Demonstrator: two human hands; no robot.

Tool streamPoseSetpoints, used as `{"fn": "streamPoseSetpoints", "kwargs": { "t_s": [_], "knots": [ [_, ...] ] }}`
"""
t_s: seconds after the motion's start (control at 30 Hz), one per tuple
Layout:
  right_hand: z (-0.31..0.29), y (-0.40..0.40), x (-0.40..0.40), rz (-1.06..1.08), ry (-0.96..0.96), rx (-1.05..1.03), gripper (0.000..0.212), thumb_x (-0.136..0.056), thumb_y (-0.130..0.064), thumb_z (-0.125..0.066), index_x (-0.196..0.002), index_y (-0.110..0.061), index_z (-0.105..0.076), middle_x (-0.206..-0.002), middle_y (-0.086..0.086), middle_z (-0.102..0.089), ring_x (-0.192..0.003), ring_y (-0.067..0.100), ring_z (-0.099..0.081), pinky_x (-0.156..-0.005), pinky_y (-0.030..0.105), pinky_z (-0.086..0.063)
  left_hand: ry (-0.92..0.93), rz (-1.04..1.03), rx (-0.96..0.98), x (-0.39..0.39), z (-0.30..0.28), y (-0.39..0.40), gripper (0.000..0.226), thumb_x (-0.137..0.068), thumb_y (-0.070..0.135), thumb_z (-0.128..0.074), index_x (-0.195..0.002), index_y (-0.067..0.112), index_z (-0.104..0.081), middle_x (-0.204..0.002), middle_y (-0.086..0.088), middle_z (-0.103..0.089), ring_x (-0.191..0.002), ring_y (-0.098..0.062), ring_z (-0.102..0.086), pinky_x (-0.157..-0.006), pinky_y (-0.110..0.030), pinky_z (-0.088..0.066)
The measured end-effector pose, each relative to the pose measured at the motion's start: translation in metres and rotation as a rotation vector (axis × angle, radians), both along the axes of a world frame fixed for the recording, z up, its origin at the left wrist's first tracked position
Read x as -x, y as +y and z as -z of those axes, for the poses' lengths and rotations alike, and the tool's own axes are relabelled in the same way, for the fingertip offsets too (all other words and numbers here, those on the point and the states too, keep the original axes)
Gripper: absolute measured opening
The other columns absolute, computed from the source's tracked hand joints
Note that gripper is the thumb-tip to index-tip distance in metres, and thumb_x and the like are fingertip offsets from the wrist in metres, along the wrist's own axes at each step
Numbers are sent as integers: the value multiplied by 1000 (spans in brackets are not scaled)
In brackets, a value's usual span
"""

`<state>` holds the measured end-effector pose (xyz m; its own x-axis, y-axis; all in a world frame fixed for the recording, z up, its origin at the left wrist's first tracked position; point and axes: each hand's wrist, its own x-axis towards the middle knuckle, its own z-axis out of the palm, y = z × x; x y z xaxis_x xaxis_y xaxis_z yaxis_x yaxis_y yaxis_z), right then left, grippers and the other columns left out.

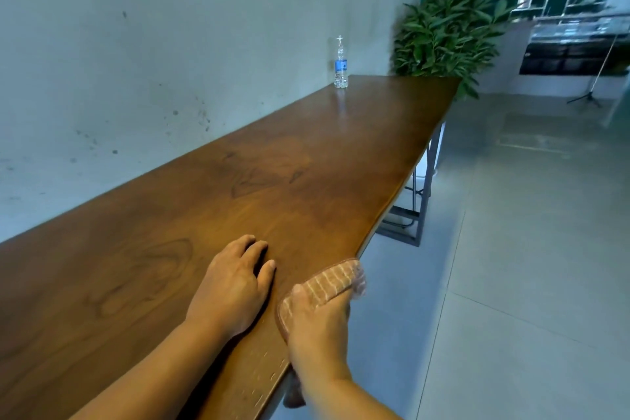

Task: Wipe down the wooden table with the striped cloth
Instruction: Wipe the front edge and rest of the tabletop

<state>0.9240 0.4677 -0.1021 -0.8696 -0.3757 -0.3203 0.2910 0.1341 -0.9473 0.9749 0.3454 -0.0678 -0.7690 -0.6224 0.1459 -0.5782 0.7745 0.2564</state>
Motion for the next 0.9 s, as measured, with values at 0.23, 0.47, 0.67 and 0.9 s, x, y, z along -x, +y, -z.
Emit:
{"fn": "streamPoseSetpoints", "kwargs": {
  "t_s": [0.23,0.47,0.67,0.9],
  "knots": [
    [-8,-11,39,69,69,72,83,-87,-15,-72,-151,-13,-20,-139,15,-49,-118,32,-57,-90,32,-44,6,27,-41,-14,-2,4,54,-98,52,-34,-148,30,-34,-156,8,-26,-143,-9,-21,-117,-30,-21],
    [-35,-24,120,101,-28,-76,108,-85,-32,-72,-156,-28,9,-148,13,-42,-124,37,-49,-100,41,-42,-85,35,-11,-47,-6,16,68,-91,65,-22,-151,34,-23,-159,10,-17,-145,-9,-16,-118,-31,-17],
    [-33,-19,100,116,17,-39,85,-94,-25,-64,-157,-21,-7,-142,12,-47,-114,31,-54,-83,33,-40,-33,26,30,-53,2,22,64,-94,62,-22,-150,31,-27,-158,7,-22,-145,-11,-18,-119,-33,-17],
    [2,-1,-37,63,10,-6,81,-87,-52,-55,-151,-27,-14,-145,5,-47,-124,28,-52,-106,50,-42,0,17,20,-49,5,20,56,-99,52,-28,-149,28,-32,-157,3,-26,-144,-14,-21,-118,-34,-18]
  ]
}}
